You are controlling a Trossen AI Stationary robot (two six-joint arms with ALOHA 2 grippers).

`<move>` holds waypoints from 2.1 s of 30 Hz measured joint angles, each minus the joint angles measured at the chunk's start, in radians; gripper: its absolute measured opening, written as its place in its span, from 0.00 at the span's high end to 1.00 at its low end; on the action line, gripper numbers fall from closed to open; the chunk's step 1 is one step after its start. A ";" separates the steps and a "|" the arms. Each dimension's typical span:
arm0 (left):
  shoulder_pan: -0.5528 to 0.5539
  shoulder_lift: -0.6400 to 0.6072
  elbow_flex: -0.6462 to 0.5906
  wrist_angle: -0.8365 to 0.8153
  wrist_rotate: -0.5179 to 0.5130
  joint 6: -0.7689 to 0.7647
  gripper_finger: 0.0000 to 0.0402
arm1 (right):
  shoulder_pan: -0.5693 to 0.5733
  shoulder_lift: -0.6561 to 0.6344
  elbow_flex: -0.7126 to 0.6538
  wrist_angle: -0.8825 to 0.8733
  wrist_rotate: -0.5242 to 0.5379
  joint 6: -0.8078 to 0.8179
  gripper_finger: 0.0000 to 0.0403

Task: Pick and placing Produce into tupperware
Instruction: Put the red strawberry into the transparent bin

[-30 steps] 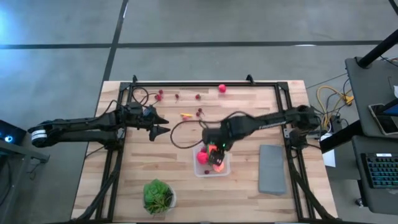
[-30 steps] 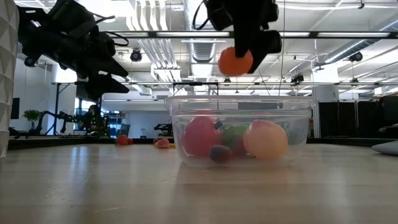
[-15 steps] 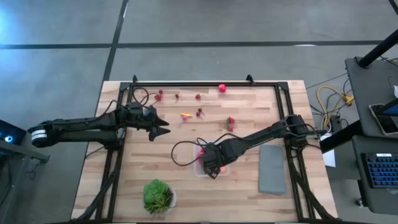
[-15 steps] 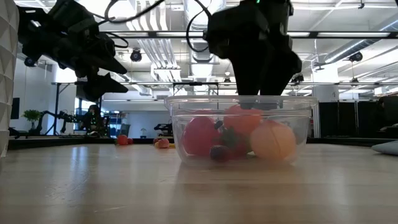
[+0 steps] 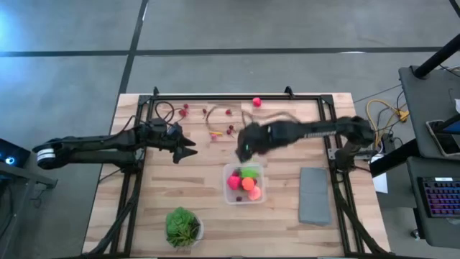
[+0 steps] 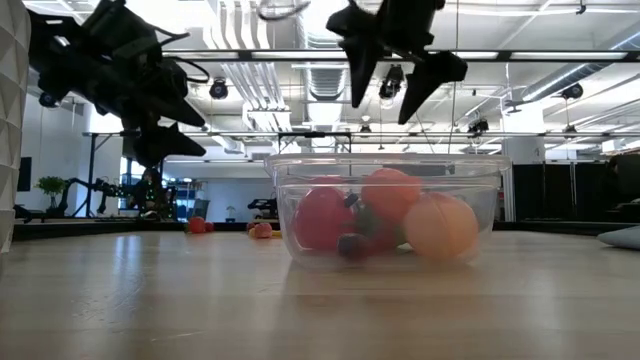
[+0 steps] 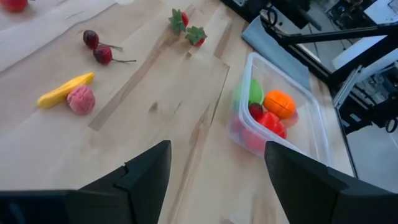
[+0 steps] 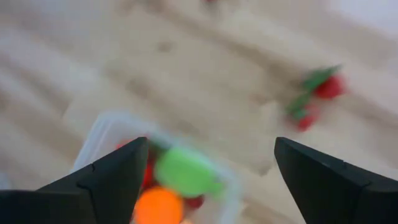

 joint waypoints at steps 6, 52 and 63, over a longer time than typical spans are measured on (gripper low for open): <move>0.000 0.028 0.000 0.000 -0.001 0.019 0.39 | -0.157 -0.006 0.000 -0.025 -0.010 -0.085 0.14; 0.000 0.046 0.000 0.000 -0.004 0.019 0.39 | -0.386 0.145 -0.370 0.239 -0.169 -0.240 0.18; 0.000 0.047 0.000 0.000 -0.004 0.018 0.39 | -0.386 0.144 -0.392 0.277 -0.169 -0.258 0.19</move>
